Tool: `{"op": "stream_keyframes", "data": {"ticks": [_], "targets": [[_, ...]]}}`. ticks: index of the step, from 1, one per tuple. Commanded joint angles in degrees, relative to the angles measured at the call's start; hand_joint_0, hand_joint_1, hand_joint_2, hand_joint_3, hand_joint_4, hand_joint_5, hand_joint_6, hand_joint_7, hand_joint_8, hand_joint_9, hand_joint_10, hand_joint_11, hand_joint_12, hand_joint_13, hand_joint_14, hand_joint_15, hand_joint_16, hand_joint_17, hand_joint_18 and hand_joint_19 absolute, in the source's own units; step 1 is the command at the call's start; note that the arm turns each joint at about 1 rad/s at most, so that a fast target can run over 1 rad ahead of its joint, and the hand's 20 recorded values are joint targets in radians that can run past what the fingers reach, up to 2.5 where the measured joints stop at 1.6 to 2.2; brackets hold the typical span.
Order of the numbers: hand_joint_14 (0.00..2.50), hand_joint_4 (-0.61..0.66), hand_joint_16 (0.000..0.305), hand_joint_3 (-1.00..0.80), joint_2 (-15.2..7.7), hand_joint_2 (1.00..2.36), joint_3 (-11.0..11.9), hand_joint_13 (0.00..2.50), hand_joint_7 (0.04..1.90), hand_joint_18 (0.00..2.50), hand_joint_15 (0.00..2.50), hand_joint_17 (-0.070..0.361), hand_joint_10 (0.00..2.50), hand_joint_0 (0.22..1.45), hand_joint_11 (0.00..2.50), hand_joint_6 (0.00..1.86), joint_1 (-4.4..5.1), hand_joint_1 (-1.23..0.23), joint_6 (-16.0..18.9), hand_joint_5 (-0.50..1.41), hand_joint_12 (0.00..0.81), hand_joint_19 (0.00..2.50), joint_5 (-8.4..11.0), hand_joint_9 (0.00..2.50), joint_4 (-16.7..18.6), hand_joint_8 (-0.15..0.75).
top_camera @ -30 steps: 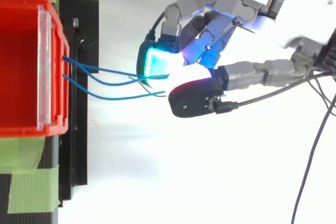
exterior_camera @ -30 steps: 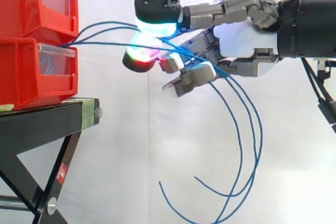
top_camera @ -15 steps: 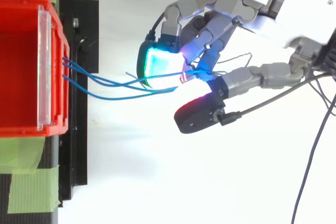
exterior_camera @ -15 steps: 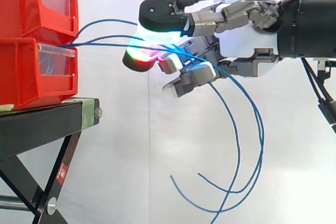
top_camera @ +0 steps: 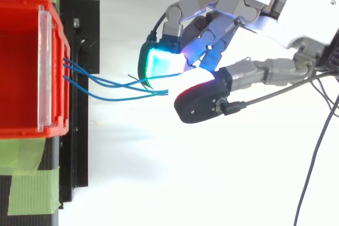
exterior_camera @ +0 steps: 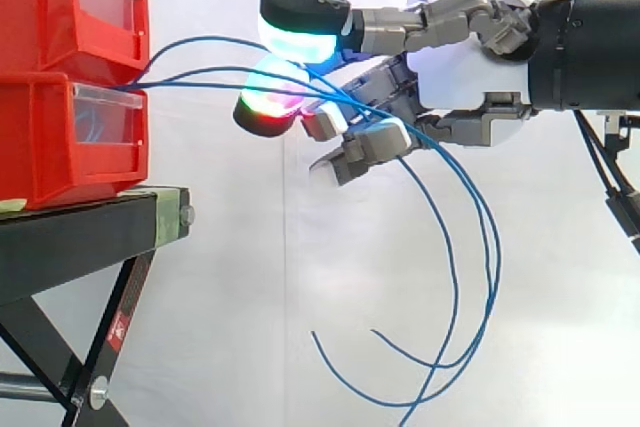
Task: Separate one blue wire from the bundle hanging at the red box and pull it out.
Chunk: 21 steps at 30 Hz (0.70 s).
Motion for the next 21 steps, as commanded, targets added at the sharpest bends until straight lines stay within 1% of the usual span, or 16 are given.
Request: {"op": "stream_keyframes", "data": {"ticks": [1,3,6,10,16,21], "targets": [[0.02,0.18,0.051,-0.46,0.0,1.0,0.0,1.47,1.02,0.65,1.43,0.115,0.02,0.62,1.27,0.86,0.0,-0.68,0.0,-0.22,0.302,0.56,0.01,1.09,0.1,0.318],[0.02,0.18,0.051,-0.44,0.0,1.01,0.0,1.47,1.02,0.65,1.42,0.115,0.02,0.64,1.29,0.86,0.0,-0.7,0.0,-0.22,0.29,0.55,0.01,1.1,0.1,0.319],[0.02,0.17,0.051,-0.44,0.0,1.01,0.0,1.47,1.02,0.66,1.42,0.114,0.02,0.64,1.29,0.86,0.0,-0.73,0.1,-0.22,0.302,0.55,0.01,1.1,0.1,0.319],[0.02,0.17,0.051,-0.42,0.0,1.01,0.0,1.47,1.02,0.66,1.43,0.114,0.02,0.66,1.29,0.86,0.0,-0.78,0.0,-0.22,0.297,0.54,0.01,1.09,-0.1,0.319],[0.02,0.16,0.051,-0.39,0.0,1.01,0.0,1.46,1.03,0.66,1.42,0.114,0.02,0.66,1.3,0.86,0.0,-0.8,0.0,-0.22,0.299,0.54,0.01,1.09,0.1,0.321],[0.02,0.14,0.05,-0.31,0.0,1.02,0.0,1.46,1.02,0.66,1.42,0.114,0.02,0.66,1.29,0.86,0.0,-0.8,0.1,-0.22,0.301,0.54,0.01,1.09,0.1,0.318]]}}
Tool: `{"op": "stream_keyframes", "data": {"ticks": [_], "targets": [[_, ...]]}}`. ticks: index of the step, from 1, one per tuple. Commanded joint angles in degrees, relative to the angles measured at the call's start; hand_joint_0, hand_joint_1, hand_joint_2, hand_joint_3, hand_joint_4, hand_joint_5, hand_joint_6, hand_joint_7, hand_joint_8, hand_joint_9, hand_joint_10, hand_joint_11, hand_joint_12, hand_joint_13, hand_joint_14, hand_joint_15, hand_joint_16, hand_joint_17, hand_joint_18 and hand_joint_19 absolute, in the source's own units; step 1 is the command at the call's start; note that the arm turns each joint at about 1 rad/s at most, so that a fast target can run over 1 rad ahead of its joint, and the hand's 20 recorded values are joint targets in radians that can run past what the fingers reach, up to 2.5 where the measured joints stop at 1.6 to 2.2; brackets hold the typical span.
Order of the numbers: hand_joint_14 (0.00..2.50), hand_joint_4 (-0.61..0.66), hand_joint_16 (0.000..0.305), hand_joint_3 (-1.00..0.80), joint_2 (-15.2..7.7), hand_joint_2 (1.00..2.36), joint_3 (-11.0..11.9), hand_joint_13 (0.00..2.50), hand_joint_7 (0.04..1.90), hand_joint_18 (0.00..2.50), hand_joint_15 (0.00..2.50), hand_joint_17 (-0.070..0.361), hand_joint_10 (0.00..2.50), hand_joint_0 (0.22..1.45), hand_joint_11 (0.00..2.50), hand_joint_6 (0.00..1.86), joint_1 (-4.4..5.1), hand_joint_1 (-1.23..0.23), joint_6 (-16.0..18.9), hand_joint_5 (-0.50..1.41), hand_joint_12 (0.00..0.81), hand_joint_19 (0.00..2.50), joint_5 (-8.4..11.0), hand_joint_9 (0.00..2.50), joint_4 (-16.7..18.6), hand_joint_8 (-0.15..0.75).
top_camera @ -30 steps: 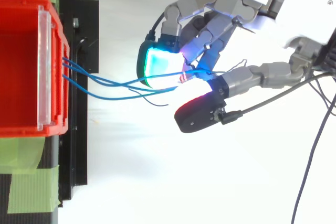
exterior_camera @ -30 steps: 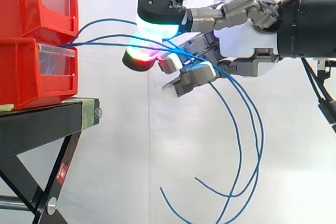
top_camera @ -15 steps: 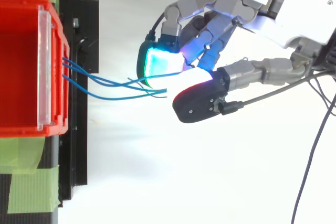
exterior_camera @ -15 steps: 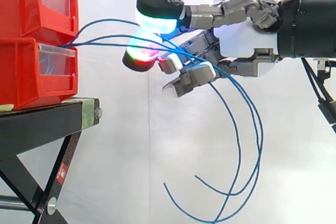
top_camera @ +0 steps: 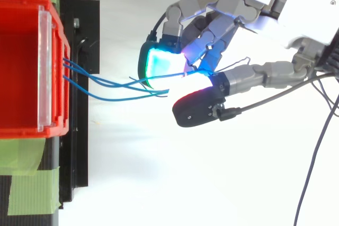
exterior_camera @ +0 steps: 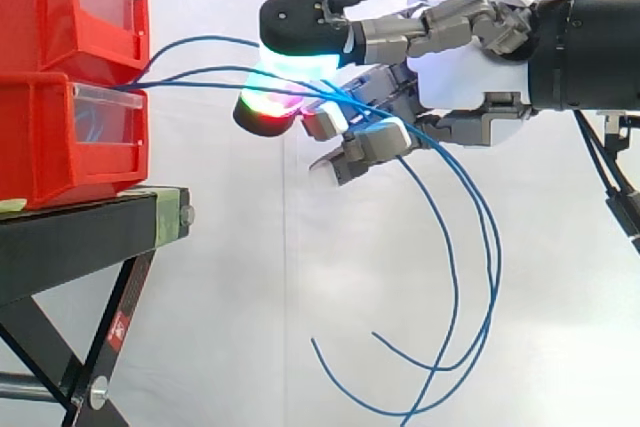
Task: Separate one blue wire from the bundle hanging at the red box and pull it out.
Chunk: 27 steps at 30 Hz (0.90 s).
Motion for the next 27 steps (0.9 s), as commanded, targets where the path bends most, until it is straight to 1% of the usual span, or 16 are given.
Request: {"op": "stream_keyframes", "data": {"ticks": [1,4,5,8,17,19,23,27], "targets": [[0.02,0.15,0.05,-0.3,0.0,1.02,0.0,1.46,1.02,0.66,1.43,0.113,0.02,0.66,1.28,0.87,0.0,-0.81,0.0,-0.22,0.3,0.54,0.0,1.09,0.0,0.32],[0.02,0.16,0.051,-0.25,0.0,1.02,0.0,1.45,1.03,0.66,1.42,0.114,0.02,0.68,1.31,0.87,0.0,-0.85,0.0,-0.22,0.3,0.53,0.0,1.07,0.0,0.308],[0.02,0.15,0.05,-0.25,0.0,1.02,0.0,1.44,1.04,0.66,1.42,0.114,0.02,0.69,1.3,0.87,0.0,-0.88,0.1,-0.23,0.293,0.52,0.0,1.07,0.0,0.304],[0.02,0.15,0.051,-0.26,0.0,1.02,0.0,1.4,1.05,0.63,1.41,0.115,0.02,0.71,1.29,0.87,0.0,-0.94,0.1,-0.23,0.305,0.5,0.0,1.01,0.0,0.296],[0.02,0.15,0.052,-0.33,0.0,1.02,0.0,1.36,1.03,0.62,1.37,0.116,0.02,0.74,1.27,0.87,0.0,-0.97,0.1,-0.25,0.31,0.48,0.0,0.91,0.0,0.286],[0.02,0.16,0.052,-0.37,0.0,1.01,0.0,1.36,1.02,0.62,1.37,0.116,0.02,0.71,1.28,0.87,0.0,-0.95,0.1,-0.25,0.313,0.49,-0.09,0.92,0.0,0.291],[0.02,0.17,0.052,-0.44,0.0,1.01,0.0,1.39,1.01,0.61,1.38,0.118,0.02,0.62,1.26,0.86,0.0,-0.81,0.1,-0.24,0.312,0.53,-0.09,0.95,0.0,0.303],[0.02,0.18,0.054,-0.5,0.0,1.0,0.0,1.39,1.02,0.62,1.39,0.121,0.02,0.58,1.25,0.85,0.0,-0.74,0.0,-0.24,0.314,0.55,-0.09,0.97,0.0,0.31]]}}
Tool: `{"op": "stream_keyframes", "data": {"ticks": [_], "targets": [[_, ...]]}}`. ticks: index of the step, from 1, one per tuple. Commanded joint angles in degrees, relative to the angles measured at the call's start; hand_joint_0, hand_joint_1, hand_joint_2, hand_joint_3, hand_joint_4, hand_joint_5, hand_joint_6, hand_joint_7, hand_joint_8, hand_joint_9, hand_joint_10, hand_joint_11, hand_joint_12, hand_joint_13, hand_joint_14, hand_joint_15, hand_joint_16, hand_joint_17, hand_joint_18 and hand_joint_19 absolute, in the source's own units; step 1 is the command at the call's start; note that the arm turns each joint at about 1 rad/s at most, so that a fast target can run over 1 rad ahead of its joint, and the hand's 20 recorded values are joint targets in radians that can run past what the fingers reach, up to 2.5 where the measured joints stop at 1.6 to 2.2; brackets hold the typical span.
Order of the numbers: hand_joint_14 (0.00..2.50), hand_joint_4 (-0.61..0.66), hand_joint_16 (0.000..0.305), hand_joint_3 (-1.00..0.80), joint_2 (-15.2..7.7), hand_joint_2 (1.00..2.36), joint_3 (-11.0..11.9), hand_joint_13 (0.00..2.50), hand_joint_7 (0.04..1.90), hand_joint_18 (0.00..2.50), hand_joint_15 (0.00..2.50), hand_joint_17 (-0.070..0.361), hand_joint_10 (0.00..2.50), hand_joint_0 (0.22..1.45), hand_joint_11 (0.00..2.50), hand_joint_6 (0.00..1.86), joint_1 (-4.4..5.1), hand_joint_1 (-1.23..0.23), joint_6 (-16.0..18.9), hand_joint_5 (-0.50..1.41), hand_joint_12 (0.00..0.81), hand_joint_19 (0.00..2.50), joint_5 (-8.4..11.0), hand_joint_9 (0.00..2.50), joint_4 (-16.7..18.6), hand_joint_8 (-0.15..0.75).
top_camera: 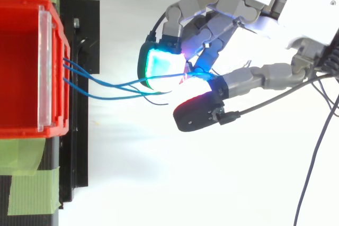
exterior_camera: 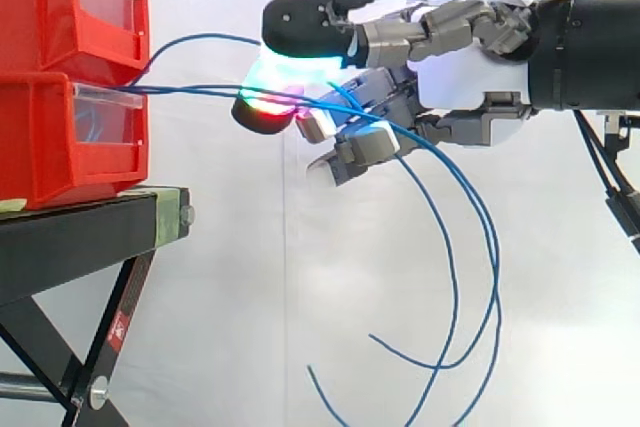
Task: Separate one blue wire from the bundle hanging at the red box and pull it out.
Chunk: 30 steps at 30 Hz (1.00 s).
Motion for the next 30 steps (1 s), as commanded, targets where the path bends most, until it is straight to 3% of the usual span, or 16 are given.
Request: {"op": "stream_keyframes", "data": {"ticks": [1,9,16,30], "targets": [[0.02,0.19,0.054,-0.5,0.0,1.0,0.0,1.39,1.01,0.61,1.39,0.121,0.02,0.57,1.25,0.85,0.0,-0.74,-0.1,-0.24,0.322,0.56,0.0,0.97,0.0,0.315],[0.02,0.19,0.057,-0.5,0.0,1.0,0.0,1.4,1.0,0.63,1.37,0.128,0.02,0.52,1.25,0.85,0.0,-0.64,-0.1,-0.23,0.334,0.56,-0.09,1.01,0.0,0.332],[0.02,0.18,0.054,-0.5,0.0,1.0,0.0,1.41,1.01,0.63,1.37,0.123,0.02,0.56,1.25,0.84,0.0,-0.58,0.0,-0.22,0.316,0.58,0.0,1.05,-0.1,0.328],[0.02,0.17,0.052,-0.37,0.0,1.01,0.0,1.42,1.04,0.63,1.37,0.117,0.02,0.62,1.25,0.85,0.0,-0.67,-0.1,-0.21,0.308,0.57,0.0,1.09,0.0,0.323]]}}
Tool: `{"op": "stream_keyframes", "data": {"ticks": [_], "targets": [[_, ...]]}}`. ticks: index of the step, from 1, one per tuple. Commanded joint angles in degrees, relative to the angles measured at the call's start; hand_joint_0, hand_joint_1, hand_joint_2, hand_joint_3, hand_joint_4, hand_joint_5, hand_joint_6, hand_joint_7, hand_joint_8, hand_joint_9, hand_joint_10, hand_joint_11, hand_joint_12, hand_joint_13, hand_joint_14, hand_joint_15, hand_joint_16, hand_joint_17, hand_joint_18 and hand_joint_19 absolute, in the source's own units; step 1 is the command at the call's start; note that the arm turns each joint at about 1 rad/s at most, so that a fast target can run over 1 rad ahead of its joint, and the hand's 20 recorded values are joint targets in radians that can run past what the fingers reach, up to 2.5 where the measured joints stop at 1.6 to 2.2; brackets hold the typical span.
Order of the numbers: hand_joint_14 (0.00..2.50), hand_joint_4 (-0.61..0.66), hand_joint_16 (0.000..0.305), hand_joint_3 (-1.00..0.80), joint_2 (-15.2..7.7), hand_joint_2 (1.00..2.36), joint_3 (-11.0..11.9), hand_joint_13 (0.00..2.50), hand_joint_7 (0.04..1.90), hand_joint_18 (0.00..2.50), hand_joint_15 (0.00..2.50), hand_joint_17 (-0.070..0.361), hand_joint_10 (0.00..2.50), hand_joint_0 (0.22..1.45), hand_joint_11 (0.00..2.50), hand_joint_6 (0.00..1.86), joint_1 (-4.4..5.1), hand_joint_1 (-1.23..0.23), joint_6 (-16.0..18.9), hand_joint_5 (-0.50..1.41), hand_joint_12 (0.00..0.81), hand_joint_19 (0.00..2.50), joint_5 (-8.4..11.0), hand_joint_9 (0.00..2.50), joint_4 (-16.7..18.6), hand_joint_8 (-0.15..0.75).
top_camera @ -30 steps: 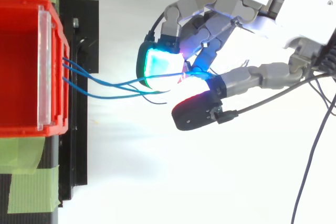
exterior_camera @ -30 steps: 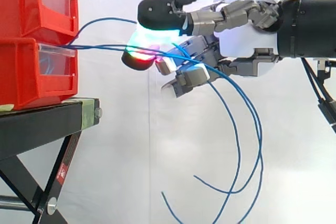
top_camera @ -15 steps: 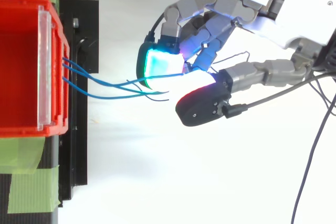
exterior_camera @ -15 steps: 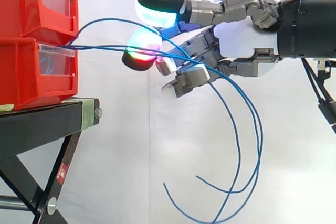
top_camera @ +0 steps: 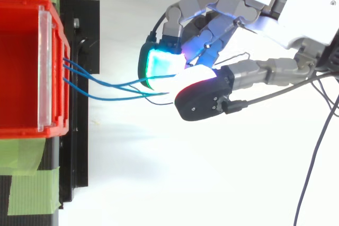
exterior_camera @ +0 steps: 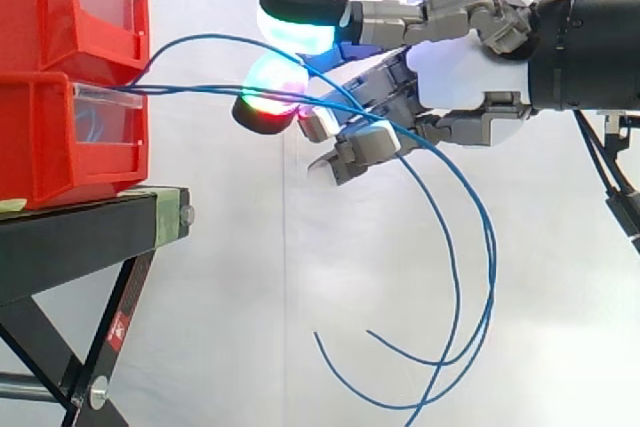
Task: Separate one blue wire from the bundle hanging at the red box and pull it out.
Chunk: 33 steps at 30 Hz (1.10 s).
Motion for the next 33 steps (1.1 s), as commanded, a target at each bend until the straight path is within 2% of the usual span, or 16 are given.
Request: {"op": "stream_keyframes", "data": {"ticks": [1,13,18,23,26,30,33], "targets": [[0.02,0.16,0.052,-0.36,0.0,1.01,-0.1,1.42,1.04,0.63,1.38,0.116,0.02,0.62,1.25,0.85,-0.04,-0.67,0.0,-0.21,0.312,0.57,0.0,1.09,0.0,0.324],[0.02,0.09,0.051,-0.25,0.0,1.02,0.0,1.4,1.05,0.63,1.34,0.114,0.02,0.63,1.28,0.85,0.05,-0.75,0.0,-0.2,0.325,0.55,0.09,1.11,-0.2,0.317],[0.03,0.05,0.049,-0.26,0.1,1.02,0.0,1.25,1.09,0.6,1.19,0.11,0.02,0.63,1.22,0.82,0.05,-0.8,0.0,-0.18,0.356,0.54,0.0,1.1,-0.1,0.313],[0.03,0.01,0.048,-0.26,0.0,1.02,-0.1,0.9,1.14,0.56,0.89,0.108,0.02,0.63,1.13,0.79,0.05,-0.83,0.0,-0.17,0.399,0.52,0.0,1.05,-0.2,0.309],[0.03,0.01,0.048,-0.26,0.0,1.02,0.0,0.78,1.17,0.54,0.75,0.107,0.02,0.63,1.1,0.78,0.05,-0.84,0.0,-0.16,0.407,0.52,0.0,1.04,-0.2,0.309],[0.02,0.08,0.048,-0.31,0.0,1.02,0.0,0.7,1.18,0.5,0.68,0.107,0.02,0.63,1.08,0.77,0.05,-0.82,0.0,-0.16,0.405,0.52,0.0,1.0,-0.1,0.309],[0.02,0.12,0.05,-0.44,0.0,1.01,0.0,0.68,1.15,0.47,0.69,0.112,0.02,0.57,1.05,0.74,0.05,-0.74,0.0,-0.16,0.411,0.54,0.0,0.95,0.0,0.317]]}}
